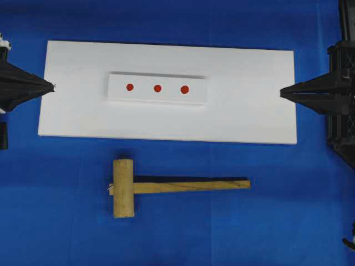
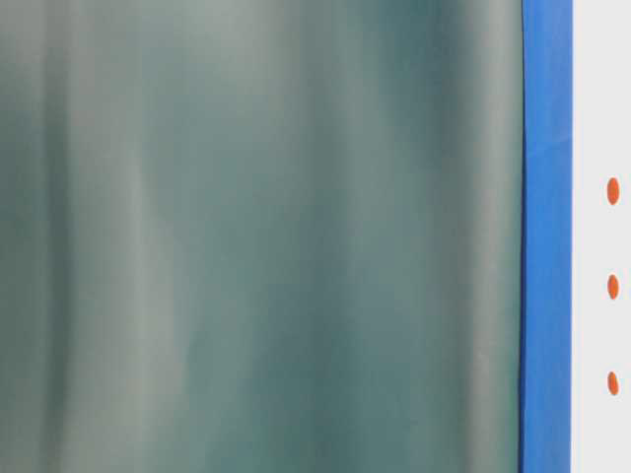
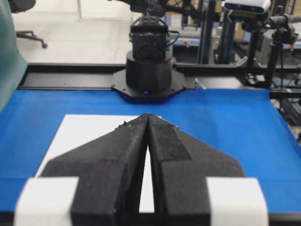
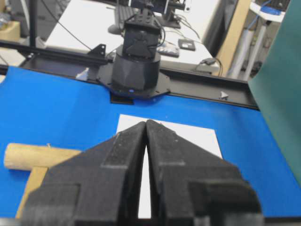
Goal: Hit the mark with a hammer.
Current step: 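Reach the right gripper to the wooden mallet handle and grasp it, then lift the mallet with the right gripper and swing it over the board, then hold the mallet above the board with its head pointing left, then move the left gripper in and grasp the mallet head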
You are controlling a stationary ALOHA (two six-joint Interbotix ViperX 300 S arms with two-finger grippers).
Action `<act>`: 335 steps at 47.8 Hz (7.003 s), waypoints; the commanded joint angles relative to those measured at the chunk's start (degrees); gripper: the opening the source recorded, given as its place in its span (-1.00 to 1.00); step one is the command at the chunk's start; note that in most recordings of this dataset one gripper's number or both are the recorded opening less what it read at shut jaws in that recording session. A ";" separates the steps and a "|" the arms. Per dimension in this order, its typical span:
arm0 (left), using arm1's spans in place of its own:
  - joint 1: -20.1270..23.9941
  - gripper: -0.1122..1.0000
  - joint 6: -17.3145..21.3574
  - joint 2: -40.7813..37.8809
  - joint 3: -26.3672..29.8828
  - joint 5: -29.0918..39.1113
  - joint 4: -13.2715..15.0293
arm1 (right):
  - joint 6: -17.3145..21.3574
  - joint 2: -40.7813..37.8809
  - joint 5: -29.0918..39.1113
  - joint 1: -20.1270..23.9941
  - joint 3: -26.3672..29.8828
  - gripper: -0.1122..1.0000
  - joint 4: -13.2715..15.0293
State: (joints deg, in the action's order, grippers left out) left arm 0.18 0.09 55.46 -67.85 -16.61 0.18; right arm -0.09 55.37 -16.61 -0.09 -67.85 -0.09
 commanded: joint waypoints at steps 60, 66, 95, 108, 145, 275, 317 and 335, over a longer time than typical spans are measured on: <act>-0.09 -0.80 -0.97 0.88 0.97 1.49 0.88 | 14.77 -58.27 3.08 15.47 27.77 0.79 -7.21; -0.09 -0.80 -0.97 1.05 0.88 1.58 0.88 | 14.68 -62.67 -1.58 16.26 28.13 0.79 -8.53; -0.09 -0.80 -2.11 1.32 0.79 2.37 0.88 | 14.06 -73.83 -2.11 17.14 31.82 0.65 -13.71; -0.18 -0.80 -2.11 1.67 0.79 2.72 0.88 | 11.07 -70.05 -0.09 17.14 31.55 -0.60 -13.18; -0.09 -0.80 -2.02 2.55 0.79 3.43 0.79 | 6.24 -50.89 5.63 14.41 30.15 -0.62 -13.10; 1.76 -0.16 -18.11 1.05 -0.62 5.63 1.32 | -46.41 -48.78 -12.83 -5.45 28.83 -0.62 1.05; 6.24 0.88 -21.53 -20.13 4.57 -10.28 1.23 | -46.41 -48.78 -12.66 -5.45 29.09 -0.62 1.05; 6.42 0.87 -22.85 -27.16 8.96 -10.37 1.23 | -46.41 -48.78 -12.57 -5.45 29.09 -0.62 0.26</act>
State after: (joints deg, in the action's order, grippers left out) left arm 6.24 -22.41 28.48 -60.64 -26.54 1.41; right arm -46.58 4.39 -28.39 -5.80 -40.08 0.53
